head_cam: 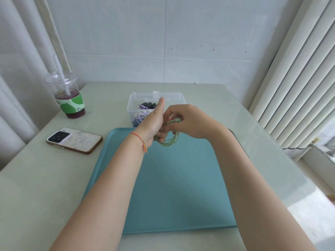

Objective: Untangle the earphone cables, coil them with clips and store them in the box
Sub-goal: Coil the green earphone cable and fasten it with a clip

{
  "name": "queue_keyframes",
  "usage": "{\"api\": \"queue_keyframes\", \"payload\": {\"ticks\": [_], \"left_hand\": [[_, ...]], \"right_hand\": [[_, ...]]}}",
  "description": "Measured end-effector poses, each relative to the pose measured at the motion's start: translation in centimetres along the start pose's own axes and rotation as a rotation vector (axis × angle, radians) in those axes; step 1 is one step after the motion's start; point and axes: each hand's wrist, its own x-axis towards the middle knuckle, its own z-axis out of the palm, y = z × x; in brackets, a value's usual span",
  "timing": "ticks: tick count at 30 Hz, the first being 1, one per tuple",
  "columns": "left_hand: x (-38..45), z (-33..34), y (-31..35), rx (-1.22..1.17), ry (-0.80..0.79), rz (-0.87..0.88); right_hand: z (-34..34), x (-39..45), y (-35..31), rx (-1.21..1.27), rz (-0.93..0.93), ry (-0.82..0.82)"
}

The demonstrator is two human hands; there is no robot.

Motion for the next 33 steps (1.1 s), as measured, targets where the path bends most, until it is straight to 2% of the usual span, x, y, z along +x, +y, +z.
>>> {"api": "queue_keyframes", "payload": {"ticks": [5, 8, 14, 19, 22, 24, 27, 30, 33], "left_hand": [[0.4, -0.1, 0.0, -0.106, -0.045, -0.029], [0.6, -0.2, 0.0, -0.174, 0.000, -0.015], [-0.1, -0.6, 0.7, -0.071, 0.136, 0.059], [-1.3, -4.0, 0.8, 0.296, 0.348, 0.114], [-2.2, -6.1, -1.1, 0.736, 0.441, 0.086], [-2.9, -6.6, -1.9, 0.973, 0.399, 0.004], [-3.1, -6.4, -3.1, 1.117, 0.228, -0.149], [-2.2, -6.2, -4.0, 1.153, 0.194, -0.182], [-2.3, -6.0, -3.3, 1.067, 0.102, -0.247]], "right_hand": [[0.2, 0.3, 0.1, 0.005, -0.001, 0.105], [0.5, 0.5, 0.2, 0.004, 0.007, 0.151], [0.8, 0.7, 0.1, 0.031, 0.025, 0.259], [1.8, 1.0, -0.4, 0.072, 0.045, 0.252], [2.8, 0.8, -1.1, 0.092, 0.056, 0.212], [3.3, 0.5, -1.4, 0.102, 0.067, 0.203], [3.5, 0.1, -1.5, 0.111, 0.093, 0.210], [3.2, -0.4, -1.4, 0.124, 0.108, 0.218], [2.3, -0.7, -1.2, 0.139, 0.125, 0.237]]}}
